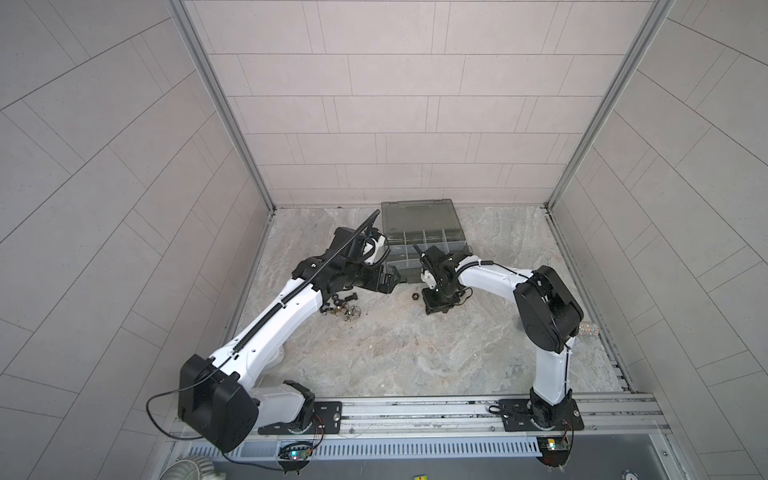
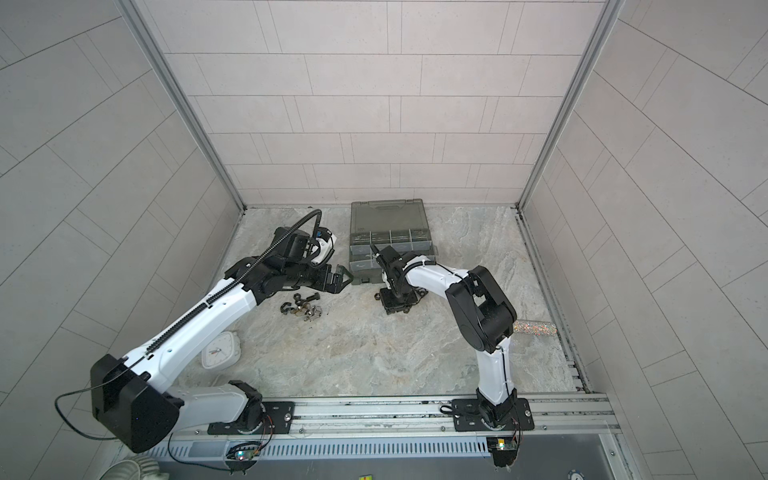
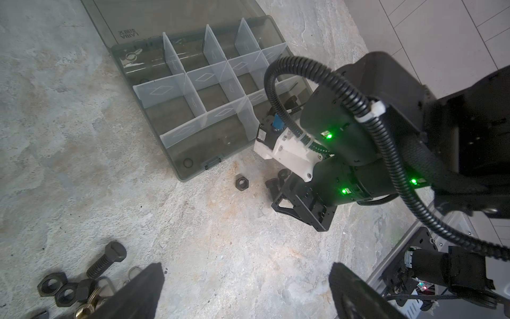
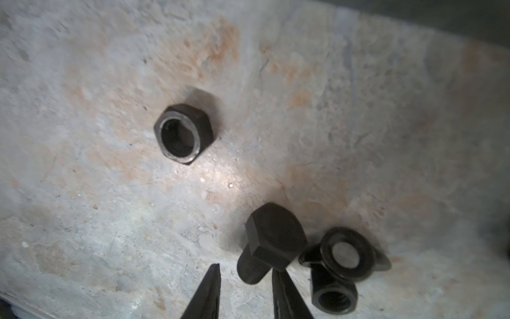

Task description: Sort the screws and nuts into containers

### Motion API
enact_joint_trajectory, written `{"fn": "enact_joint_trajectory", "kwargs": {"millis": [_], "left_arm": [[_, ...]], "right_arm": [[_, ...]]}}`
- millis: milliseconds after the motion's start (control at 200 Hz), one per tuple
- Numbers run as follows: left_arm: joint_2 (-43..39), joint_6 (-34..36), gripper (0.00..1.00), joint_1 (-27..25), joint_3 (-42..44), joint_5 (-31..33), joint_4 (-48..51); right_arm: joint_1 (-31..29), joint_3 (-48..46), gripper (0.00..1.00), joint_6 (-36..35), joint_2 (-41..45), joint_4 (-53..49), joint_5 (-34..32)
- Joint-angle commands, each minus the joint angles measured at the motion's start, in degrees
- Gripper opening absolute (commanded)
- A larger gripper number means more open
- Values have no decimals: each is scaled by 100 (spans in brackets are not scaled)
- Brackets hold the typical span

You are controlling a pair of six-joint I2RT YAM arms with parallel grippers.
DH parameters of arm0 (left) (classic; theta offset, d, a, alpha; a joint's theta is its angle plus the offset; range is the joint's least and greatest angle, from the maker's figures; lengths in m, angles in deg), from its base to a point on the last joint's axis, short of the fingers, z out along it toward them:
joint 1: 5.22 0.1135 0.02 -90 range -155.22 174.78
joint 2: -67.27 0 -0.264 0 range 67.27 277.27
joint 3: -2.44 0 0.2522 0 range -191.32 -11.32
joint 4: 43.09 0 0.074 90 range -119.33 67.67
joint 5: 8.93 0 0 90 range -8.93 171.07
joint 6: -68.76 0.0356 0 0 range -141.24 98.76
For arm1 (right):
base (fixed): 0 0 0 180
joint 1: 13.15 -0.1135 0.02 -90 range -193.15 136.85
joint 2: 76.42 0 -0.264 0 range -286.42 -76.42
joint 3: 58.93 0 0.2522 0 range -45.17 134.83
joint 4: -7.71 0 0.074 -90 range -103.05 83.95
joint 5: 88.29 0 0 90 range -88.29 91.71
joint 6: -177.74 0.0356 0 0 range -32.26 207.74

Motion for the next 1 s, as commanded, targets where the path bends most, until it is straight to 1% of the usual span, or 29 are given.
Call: {"fn": "enact_joint_trajectory", "kwargs": {"millis": [0,340,440,490,525,620,821,996], "left_arm": [[-210,66,100,21,82,133,96],[-209,128,100,26,48,173,96],[-169,171,100,29,-2,174,124],[-126,200,100,27,-44,186,144],[-104,223,100,23,-60,188,154],[-32,275,100,26,-130,203,166],[222,352,100,31,-429,162,165],[549,381,100,33,-871,17,105]], "right_arm": [[-15,154,33,78,-69,-75,-213],[10,440,33,-6,-404,-185,-274],[48,526,25,-4,-523,-290,-335],[63,561,15,-14,-550,-333,-355],[63,591,10,-22,-568,-379,-357],[74,734,3,-104,-521,-557,-267],[224,1268,2,-312,-45,-980,-288],[790,1826,2,-454,-26,-1203,-181]]}}
